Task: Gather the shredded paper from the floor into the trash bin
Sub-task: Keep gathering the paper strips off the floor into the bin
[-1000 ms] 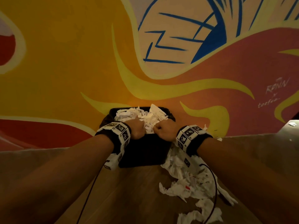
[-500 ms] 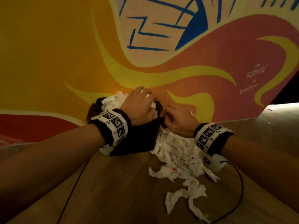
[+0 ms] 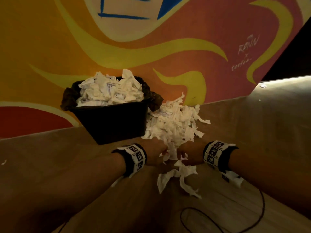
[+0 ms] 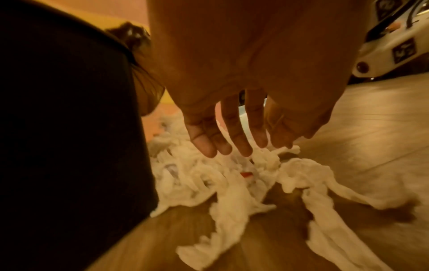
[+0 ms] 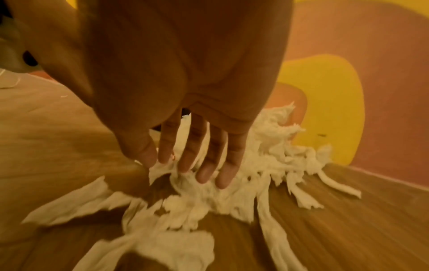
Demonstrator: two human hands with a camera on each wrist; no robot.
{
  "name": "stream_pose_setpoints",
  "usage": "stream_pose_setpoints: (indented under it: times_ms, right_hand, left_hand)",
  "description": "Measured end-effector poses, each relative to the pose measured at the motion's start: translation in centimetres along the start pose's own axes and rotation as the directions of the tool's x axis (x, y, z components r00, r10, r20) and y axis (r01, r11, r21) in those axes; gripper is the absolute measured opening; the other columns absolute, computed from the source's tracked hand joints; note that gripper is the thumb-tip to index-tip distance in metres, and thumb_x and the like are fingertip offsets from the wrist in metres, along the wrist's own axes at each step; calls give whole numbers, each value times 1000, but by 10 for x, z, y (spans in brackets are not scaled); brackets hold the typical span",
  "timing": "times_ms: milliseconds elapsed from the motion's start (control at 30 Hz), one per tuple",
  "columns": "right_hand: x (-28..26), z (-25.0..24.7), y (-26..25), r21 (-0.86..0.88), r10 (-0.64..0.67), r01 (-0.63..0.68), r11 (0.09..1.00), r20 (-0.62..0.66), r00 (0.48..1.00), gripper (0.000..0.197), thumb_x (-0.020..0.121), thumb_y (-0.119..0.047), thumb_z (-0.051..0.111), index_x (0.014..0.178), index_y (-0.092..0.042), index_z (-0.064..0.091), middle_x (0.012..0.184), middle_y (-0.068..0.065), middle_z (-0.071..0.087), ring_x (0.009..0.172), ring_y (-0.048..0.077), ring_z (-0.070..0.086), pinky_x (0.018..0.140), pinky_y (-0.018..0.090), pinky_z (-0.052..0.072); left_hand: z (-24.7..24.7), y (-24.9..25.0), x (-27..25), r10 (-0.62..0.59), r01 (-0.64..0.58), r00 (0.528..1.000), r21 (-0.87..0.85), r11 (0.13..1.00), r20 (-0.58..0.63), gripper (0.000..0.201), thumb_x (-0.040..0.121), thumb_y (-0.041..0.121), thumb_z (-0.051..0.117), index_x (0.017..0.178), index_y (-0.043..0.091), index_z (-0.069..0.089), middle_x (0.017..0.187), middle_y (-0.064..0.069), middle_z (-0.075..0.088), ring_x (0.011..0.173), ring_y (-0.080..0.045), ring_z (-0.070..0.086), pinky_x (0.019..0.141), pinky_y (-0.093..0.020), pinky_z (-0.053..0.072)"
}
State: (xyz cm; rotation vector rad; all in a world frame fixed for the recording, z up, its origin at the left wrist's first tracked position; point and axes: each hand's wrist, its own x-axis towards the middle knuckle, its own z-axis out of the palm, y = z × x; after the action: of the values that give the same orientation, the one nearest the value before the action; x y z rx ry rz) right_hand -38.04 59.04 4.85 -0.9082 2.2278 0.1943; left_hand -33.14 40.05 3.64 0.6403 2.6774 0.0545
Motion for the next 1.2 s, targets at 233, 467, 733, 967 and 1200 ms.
stream_pose_setpoints:
  times_ms: [233, 467, 733, 967, 1200]
  right_hand:
    - [18, 69, 15, -108, 20, -16, 994, 35, 999, 84, 82, -42, 69, 149, -28, 21, 147, 12, 29, 132, 33, 37, 108, 42, 36]
    - [17, 81, 14, -50, -17, 14, 999, -59, 998, 35, 96, -33, 50, 124, -12, 58, 125, 10, 58, 111, 24, 56, 97, 35, 45]
    - [0, 42, 47, 99, 224, -212, 972, -131, 966, 45, 94, -23, 50, 138, -18, 43, 140, 5, 46, 126, 24, 46, 104, 36, 41]
    - [-34, -19, 76, 240, 337, -270, 933, -311, 889, 44, 93, -2, 48, 135, -14, 52, 135, 11, 52, 123, 28, 49, 98, 30, 40]
    - [-72, -59, 110, 185, 436, -400, 898, -497, 750, 28, 88, -6, 53, 106, -19, 70, 127, 10, 52, 114, 29, 51, 91, 35, 45]
  left_hand:
    - [66, 46, 9, -44, 53, 997, -126, 991, 67, 45, 94, 38, 50, 137, 26, 46, 142, -6, 41, 128, -29, 43, 105, -45, 38]
    - [105, 43, 11, -251, 198, 966, -448, 872, -62, 22, 94, 24, 53, 111, 17, 65, 123, -4, 58, 115, -19, 52, 96, -28, 42]
    - [86, -6, -4, -519, 310, 852, -732, 607, -71, 16, 86, 24, 62, 77, 15, 52, 74, 0, 55, 70, -16, 52, 57, -27, 39]
    - [57, -33, -10, -321, 125, 932, -686, 717, -166, 38, 80, -15, 43, 102, 10, 62, 104, -2, 62, 101, -17, 56, 82, -20, 47]
    - [60, -22, 13, -360, 238, 927, -584, 776, -101, 29, 96, 6, 41, 120, 8, 57, 133, -13, 49, 122, -25, 46, 93, -19, 34]
